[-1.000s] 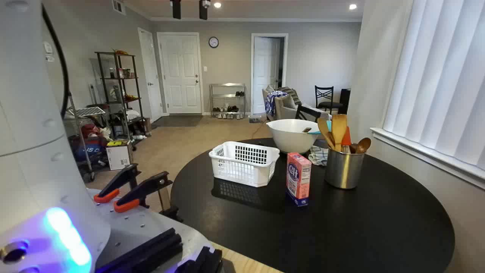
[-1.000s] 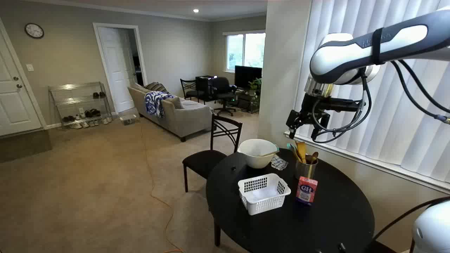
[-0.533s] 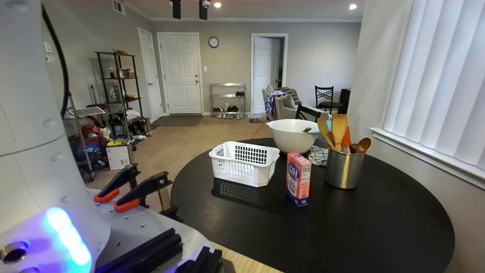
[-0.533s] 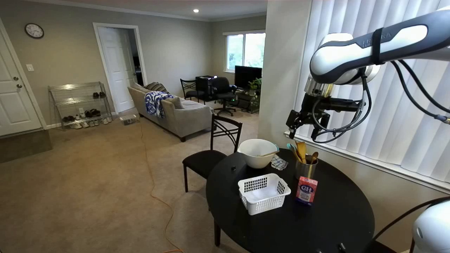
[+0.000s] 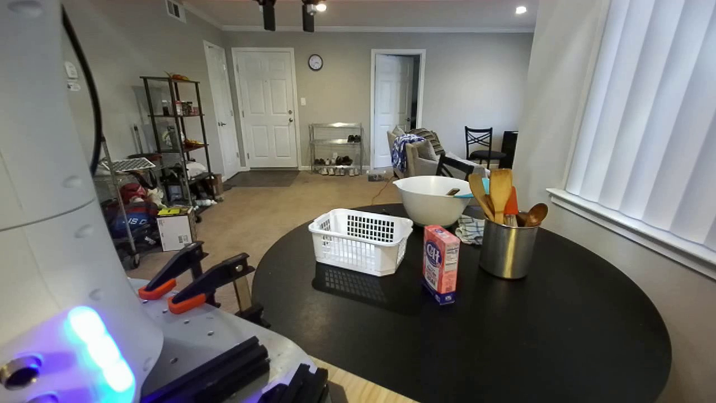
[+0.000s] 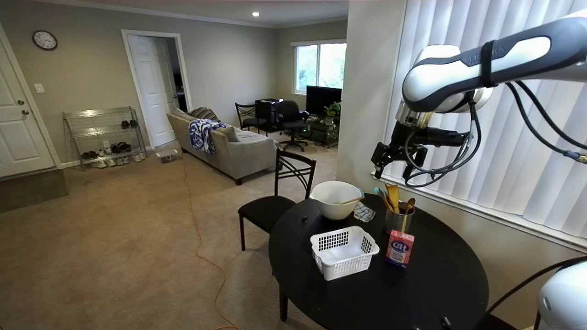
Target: Put the box in the basket.
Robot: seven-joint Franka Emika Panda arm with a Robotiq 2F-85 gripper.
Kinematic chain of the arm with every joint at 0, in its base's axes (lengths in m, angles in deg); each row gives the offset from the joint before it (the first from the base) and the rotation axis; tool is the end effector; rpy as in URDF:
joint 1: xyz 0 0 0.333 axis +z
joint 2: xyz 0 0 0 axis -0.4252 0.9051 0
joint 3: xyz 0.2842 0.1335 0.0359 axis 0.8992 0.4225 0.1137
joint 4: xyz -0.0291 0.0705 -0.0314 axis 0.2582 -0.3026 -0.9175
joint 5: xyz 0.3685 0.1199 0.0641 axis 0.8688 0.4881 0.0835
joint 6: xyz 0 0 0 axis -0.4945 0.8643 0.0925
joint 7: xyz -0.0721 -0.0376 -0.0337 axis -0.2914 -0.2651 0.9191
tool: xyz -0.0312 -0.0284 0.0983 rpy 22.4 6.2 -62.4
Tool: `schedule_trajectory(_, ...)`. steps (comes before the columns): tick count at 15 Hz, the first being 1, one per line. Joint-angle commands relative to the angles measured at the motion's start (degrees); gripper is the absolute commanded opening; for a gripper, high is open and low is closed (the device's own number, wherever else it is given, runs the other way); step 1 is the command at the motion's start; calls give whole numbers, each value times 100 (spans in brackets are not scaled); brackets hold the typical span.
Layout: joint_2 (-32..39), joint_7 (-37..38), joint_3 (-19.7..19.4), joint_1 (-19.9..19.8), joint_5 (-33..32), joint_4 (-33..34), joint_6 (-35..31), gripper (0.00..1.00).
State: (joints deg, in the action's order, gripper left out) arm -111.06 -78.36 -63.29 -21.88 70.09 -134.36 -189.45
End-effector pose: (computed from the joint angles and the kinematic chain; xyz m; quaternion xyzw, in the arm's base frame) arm 0.4090 0.0634 0.4915 -0.9962 0.0495 -0.0445 0.0568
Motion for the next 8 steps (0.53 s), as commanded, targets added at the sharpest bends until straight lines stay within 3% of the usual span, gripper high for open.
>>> schedule_trajectory(1, 733, -475, -120, -74, -127, 54, -1014, 100)
schedule_trajectory(8, 2530, -810, -441, -216, -300, 650, -2087, 100)
